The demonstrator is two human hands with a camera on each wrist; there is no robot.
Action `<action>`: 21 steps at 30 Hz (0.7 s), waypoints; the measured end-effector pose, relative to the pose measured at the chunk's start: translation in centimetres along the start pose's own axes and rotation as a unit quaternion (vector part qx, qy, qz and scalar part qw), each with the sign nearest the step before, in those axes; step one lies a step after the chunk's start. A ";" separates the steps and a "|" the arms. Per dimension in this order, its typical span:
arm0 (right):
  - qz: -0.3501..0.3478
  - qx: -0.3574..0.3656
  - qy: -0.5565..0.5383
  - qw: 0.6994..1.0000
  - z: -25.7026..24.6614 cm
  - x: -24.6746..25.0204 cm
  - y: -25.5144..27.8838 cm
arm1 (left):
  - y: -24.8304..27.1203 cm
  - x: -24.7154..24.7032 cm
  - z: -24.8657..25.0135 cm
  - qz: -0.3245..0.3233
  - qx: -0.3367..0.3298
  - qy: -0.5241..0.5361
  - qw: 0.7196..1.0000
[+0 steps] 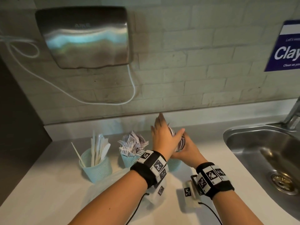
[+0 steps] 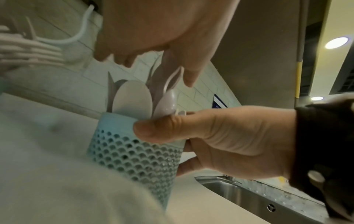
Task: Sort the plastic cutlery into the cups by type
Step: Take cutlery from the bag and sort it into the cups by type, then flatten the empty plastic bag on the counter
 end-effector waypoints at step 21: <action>0.021 -0.068 0.059 0.996 -0.4 -0.2 1.0 | 1.3 5.1 2.1 -0.091 -0.073 0.031 0.993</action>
Point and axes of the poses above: each hand's wrist, its own y-axis away from the middle knuckle, its own x-axis out of the back of the hand, z = x × y, the point moved 4 cm from there along -y, towards the middle knuckle, and after that the axes turned 15 degrees about -x, right-handed, at the moved point
